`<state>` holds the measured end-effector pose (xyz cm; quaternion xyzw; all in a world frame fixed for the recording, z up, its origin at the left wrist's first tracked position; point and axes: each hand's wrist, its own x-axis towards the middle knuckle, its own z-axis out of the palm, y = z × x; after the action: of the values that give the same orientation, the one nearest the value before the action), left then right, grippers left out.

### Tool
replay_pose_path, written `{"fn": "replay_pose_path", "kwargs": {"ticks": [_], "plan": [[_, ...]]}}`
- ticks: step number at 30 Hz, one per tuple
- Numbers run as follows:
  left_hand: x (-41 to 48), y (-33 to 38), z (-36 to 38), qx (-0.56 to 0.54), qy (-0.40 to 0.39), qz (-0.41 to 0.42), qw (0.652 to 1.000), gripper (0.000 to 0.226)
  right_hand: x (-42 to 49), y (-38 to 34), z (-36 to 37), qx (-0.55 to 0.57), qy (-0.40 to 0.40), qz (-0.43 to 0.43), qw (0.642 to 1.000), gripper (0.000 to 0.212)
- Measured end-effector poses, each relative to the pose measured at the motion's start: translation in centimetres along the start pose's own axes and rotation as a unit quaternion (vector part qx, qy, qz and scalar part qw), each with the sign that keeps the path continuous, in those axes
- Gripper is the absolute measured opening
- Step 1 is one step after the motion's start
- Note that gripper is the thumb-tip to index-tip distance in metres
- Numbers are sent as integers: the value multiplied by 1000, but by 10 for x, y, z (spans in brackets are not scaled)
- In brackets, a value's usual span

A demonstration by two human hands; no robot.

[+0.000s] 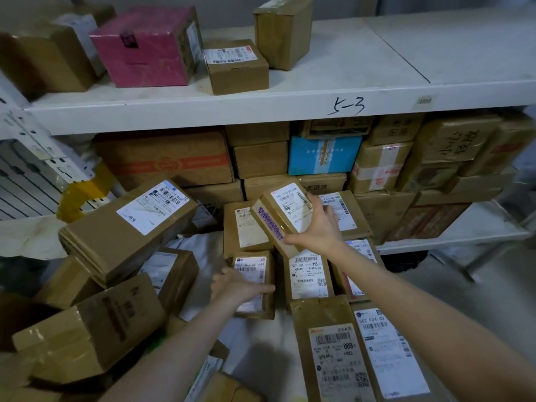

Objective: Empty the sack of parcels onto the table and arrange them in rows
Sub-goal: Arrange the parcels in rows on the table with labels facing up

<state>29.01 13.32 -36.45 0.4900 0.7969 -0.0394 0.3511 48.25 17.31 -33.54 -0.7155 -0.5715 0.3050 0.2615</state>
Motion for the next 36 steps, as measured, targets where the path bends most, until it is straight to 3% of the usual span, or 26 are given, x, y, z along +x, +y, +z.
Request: {"fn": "replay_pose_path", "kwargs": {"ticks": [6, 11, 14, 17, 19, 22, 24, 26, 30, 33, 36], "plan": [[7, 0, 36, -88, -16, -10, 996, 122, -7, 6, 1, 7, -30, -13, 999, 122], [20, -14, 31, -140, 4, -15, 990, 77, -9, 3, 8, 24, -29, -7, 999, 122], [25, -20, 16, -170, 18, 3, 985, 66, -7, -2, 13, 49, -26, 13, 998, 123], [16, -15, -3, -287, 23, 53, 956, 59, -5, -10, 20, 57, -37, 46, 997, 125], [6, -8, -19, -415, -41, 78, 906, 76, -5, -18, 23, 61, -58, 51, 995, 126], [-8, 3, -38, -501, -98, 94, 854, 112, -13, -32, 25, 59, -160, 11, 985, 130], [-13, 6, -44, -511, -46, 78, 855, 106, -22, -35, 22, 42, -278, -19, 959, 130], [-18, 3, -48, -484, -8, 46, 874, 94, -32, -33, 14, 54, -345, -13, 937, 115], [-41, -18, -53, -468, -146, 25, 871, 65, -48, -33, 3, 128, -259, 46, 956, 65], [-70, -34, -54, -463, -229, 54, 855, 41, -63, -31, 4, 212, -270, 139, 929, 70], [-86, -55, -51, -489, -264, 76, 828, 39, -85, -31, -3, 278, -303, 165, 897, 67]]}}
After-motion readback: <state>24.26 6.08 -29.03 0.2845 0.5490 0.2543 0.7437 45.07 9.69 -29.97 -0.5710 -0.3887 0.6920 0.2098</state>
